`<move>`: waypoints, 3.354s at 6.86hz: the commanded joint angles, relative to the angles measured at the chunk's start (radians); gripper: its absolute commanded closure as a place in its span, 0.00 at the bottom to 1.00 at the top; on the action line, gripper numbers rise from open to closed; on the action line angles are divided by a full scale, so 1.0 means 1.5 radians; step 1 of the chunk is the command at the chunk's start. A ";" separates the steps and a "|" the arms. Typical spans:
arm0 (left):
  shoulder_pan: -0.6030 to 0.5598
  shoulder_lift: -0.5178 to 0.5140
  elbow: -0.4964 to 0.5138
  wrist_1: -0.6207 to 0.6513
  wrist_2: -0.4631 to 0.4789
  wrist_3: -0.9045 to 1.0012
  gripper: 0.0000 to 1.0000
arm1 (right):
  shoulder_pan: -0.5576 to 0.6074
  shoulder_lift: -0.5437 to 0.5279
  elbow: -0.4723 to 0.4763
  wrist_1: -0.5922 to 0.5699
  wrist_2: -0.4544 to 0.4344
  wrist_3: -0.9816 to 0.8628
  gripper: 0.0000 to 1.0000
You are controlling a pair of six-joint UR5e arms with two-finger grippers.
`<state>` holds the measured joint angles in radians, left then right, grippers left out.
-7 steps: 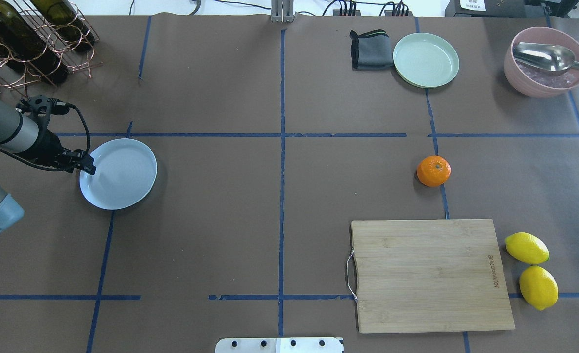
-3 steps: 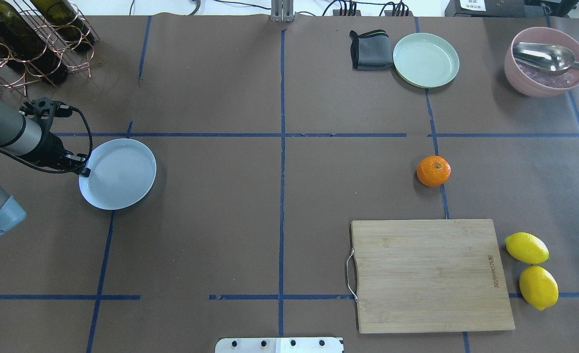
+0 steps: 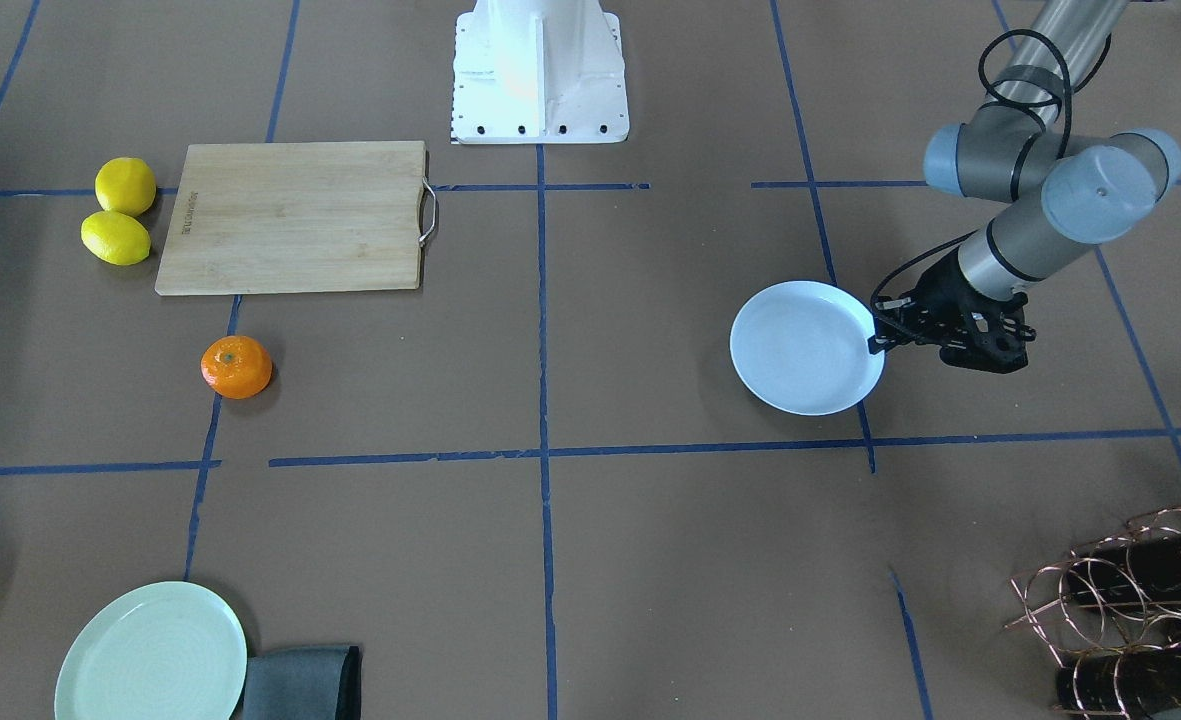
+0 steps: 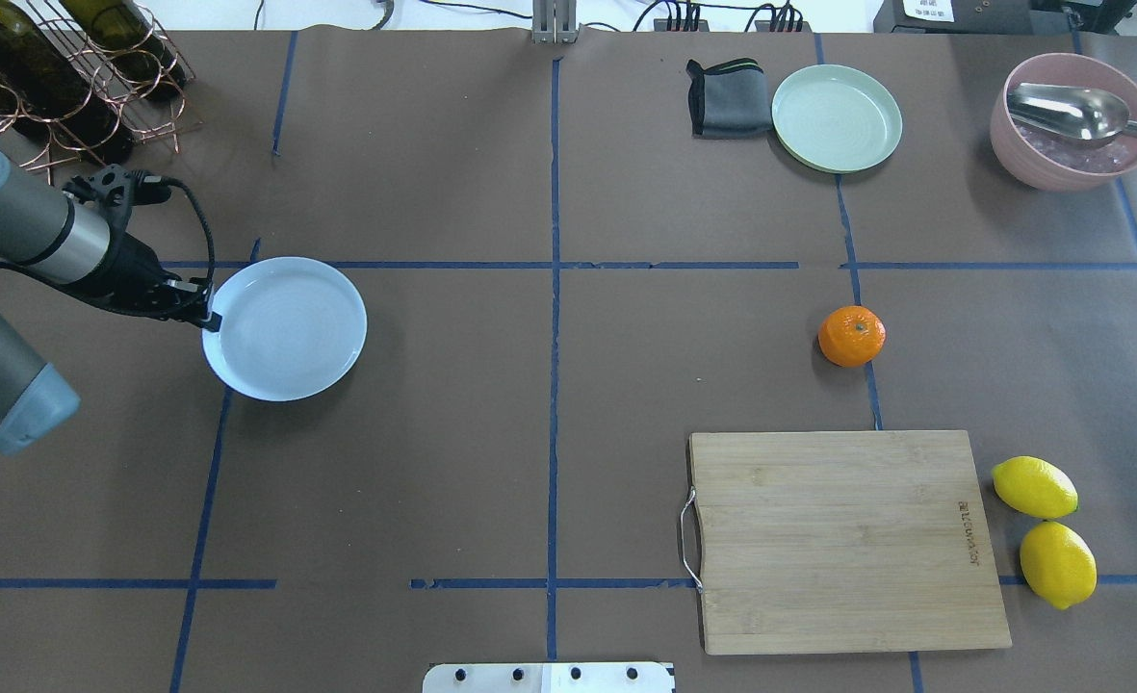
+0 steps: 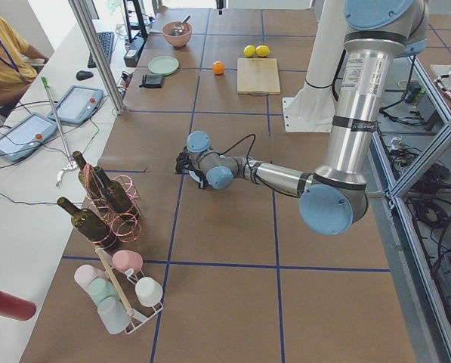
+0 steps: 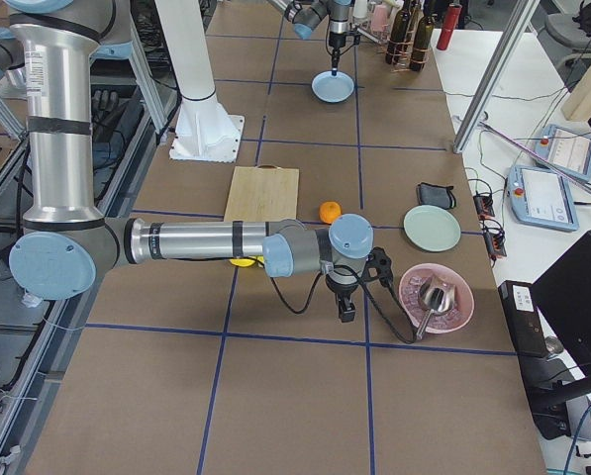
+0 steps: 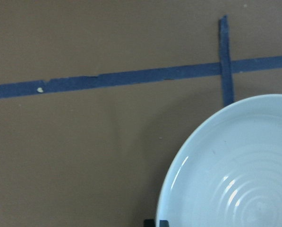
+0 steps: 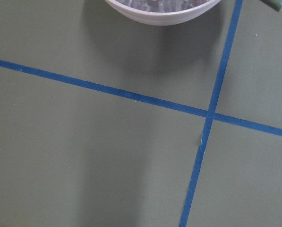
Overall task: Pick orange to plate
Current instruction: 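Push the plate to center with left gripper while right gripper reaches orange, then grasp the orange with the right gripper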
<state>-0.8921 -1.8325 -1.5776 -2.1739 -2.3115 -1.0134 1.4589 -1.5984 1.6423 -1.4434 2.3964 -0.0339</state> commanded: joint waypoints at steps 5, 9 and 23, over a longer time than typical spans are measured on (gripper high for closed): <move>0.219 -0.216 0.054 -0.026 0.186 -0.326 1.00 | -0.007 0.000 -0.002 0.000 0.028 -0.001 0.00; 0.228 -0.216 0.082 -0.041 0.193 -0.326 0.91 | -0.008 0.000 -0.002 0.001 0.027 0.000 0.00; 0.208 -0.206 0.053 -0.115 0.203 -0.340 0.23 | -0.477 0.109 0.042 0.280 -0.233 0.730 0.00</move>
<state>-0.5800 -2.1415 -1.4988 -2.3469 -2.0088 -1.5233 0.7692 -1.4338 1.7093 -1.0176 2.0742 1.0612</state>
